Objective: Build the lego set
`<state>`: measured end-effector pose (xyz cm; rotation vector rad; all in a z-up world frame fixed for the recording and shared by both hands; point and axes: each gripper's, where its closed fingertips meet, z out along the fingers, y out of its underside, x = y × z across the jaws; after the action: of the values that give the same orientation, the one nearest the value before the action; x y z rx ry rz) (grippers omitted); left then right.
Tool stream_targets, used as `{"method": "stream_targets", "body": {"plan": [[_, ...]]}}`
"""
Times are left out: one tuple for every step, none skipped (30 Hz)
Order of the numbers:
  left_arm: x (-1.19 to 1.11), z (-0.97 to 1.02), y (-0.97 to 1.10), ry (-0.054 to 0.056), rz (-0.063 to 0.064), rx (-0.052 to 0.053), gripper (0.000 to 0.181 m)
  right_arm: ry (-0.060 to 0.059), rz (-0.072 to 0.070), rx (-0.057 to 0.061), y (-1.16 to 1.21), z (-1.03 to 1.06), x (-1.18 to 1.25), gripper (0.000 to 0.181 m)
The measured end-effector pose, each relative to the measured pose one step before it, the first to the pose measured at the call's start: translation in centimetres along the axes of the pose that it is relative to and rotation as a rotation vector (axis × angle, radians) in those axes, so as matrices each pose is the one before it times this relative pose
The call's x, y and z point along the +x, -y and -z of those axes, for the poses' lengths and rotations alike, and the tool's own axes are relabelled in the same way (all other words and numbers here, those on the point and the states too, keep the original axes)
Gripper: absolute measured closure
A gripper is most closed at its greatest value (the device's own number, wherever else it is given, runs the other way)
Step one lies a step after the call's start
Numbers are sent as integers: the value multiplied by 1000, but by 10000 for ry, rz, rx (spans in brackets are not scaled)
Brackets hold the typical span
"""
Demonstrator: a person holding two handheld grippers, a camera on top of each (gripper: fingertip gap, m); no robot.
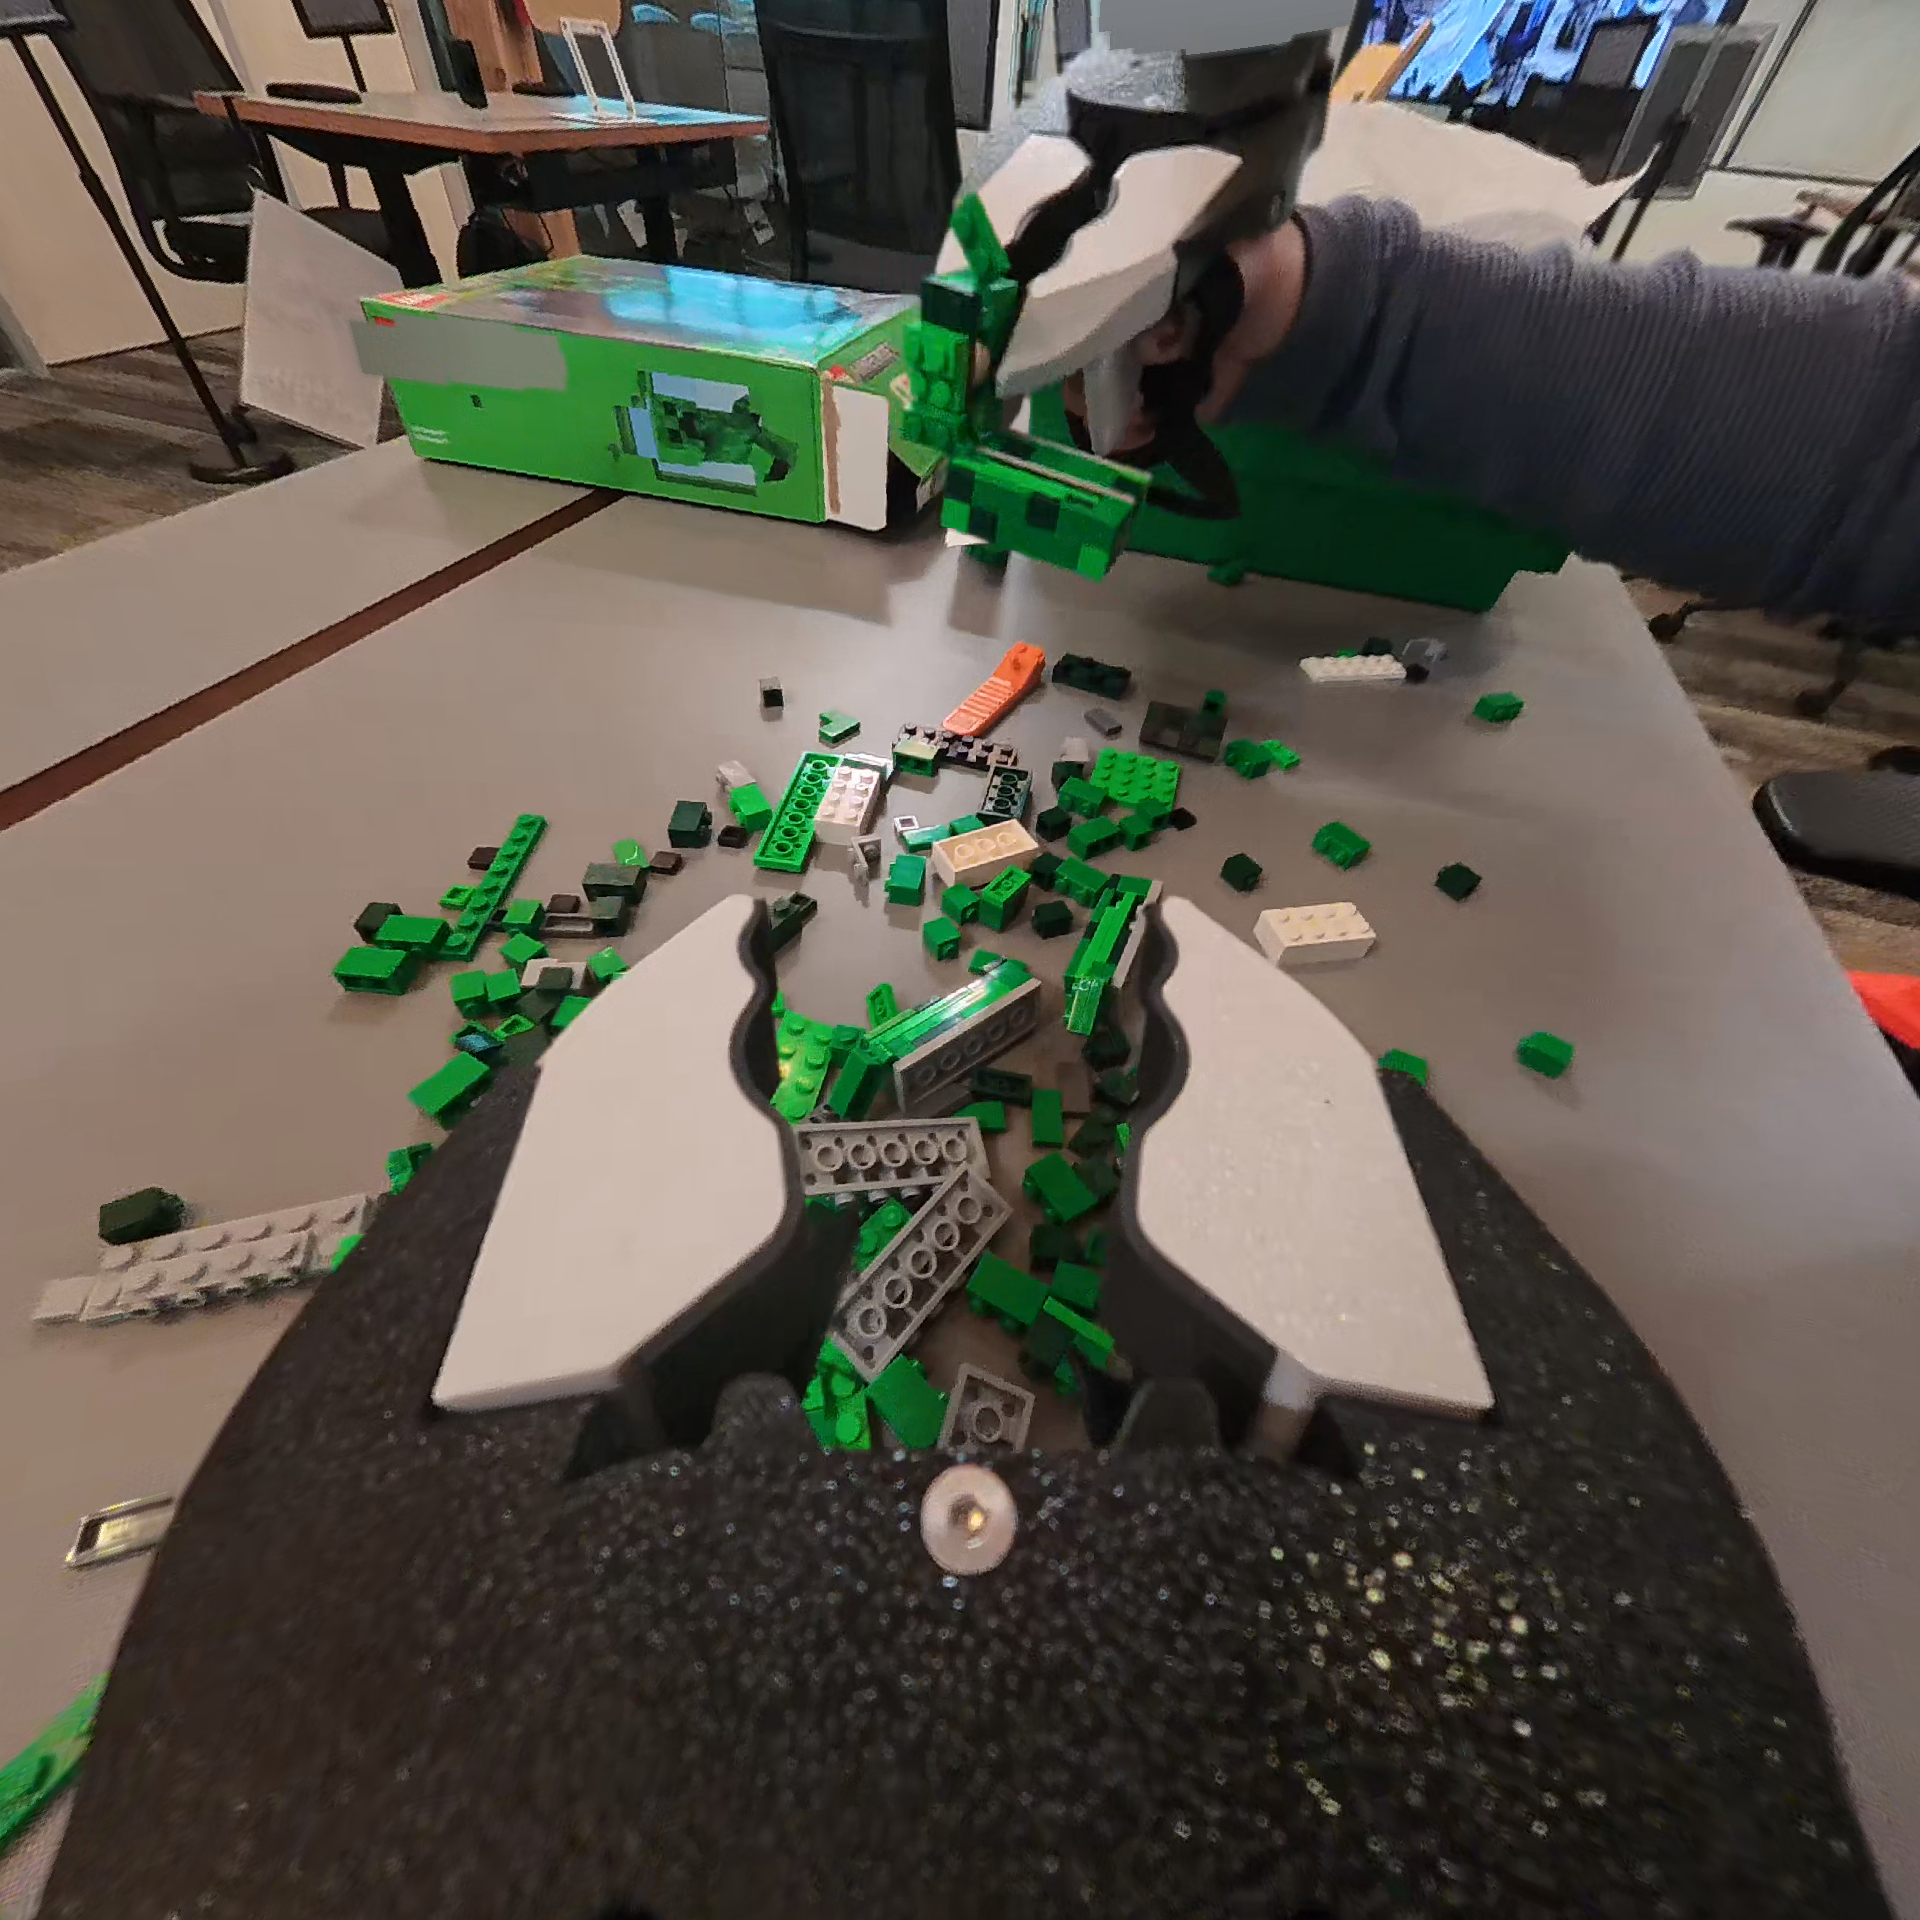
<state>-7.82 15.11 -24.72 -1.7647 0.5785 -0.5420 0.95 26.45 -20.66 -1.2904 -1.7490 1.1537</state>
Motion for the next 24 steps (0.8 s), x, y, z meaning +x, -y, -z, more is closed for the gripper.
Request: {"method": "stream_targets", "body": {"plan": [[-86, 57, -26, 48, -1, 7, 114, -132, 224, -68, -2, -234, -268, 164], [-192, 106, -84, 111, -50, -24, 114, -192, 243, -82, -33, -198, -125, 164], [-276, 175, -114, 148, -60, -37, 114, -294, 252, -128, -140, -120, 118, 164], [-411, 239, -102, 210, -44, -32, 114, -445, 242, -252, -355, -52, 440, 164], [-559, 307, -48, 285, -27, -14, 114, -665, 194, -396, -634, 7, 901, 164], [-844, 414, 7, 433, -11, 4, 114, -834, 110, -500, -869, 29, 1265, 164], [-1152, 521, -9, 593, 21, -12, 116, -828, 35, -523, -1003, -12, 1370, 164], [-1698, 602, -147, 906, 127, -114, 119, -737, -58, -477, -1030, -72, 1298, 164], [-2584, 693, -368, 1507, 228, -283, 122, -667, -180, -371, -945, -164, 1195, 164], [-2385, 590, -263, 1357, 58, -181, 123, -558, -315, -216, -774, -246, 1005, 164], [-1663, 433, -94, 847, -21, -33, 124, -378, -423, -119, -648, -328, 697, 164], [-1122, 300, -38, 478, 91, 38, 125, -185, -393, -120, -609, -386, 375, 164], [-703, 168, -82, 204, 223, 13, 126, -95, -270, -163, -640, -393, 193, 164], [-395, 35, -183, -3, 284, -44, 126, -98, -154, -195, -624, -386, 146, 164], [-246, -74, -338, -88, 258, -124, 126, -82, -57, -190, -552, -323, 79, 164], [-201, -172, -506, -103, 179, -233, 126, -13, 4, -141, -426, -257, -50, 164], [-72, -222, -576, -162, 95, -283, 126, 27, -7, -101, -339, -205, -116, 164], [57, -260, -586, -212, 44, -302, 125, 41, -61, -104, -319, -141, -110, 164], [44, -263, -560, -161, 36, -290, 124, 83, -115, -98, -270, -62, -121, 164], [234, -263, -440, -251, 36, -223, 124, 154, -157, -78, -182, 22, -176, 164], [565, -264, -293, -438, 17, -147, 124, 137, -189, -93, -133, 124, -106, 162], [563, -262, -216, -395, -12, -156, 126, -8, -166, -121, -55, 248, 100, 152], [539, -292, -204, -352, -116, -212, 127, -145, -70, -110, 90, 432, 262, 143], [612, -316, -132, -374, -263, -212, 126, -249, 33, -27, 319, 625, 330, 136]]}}
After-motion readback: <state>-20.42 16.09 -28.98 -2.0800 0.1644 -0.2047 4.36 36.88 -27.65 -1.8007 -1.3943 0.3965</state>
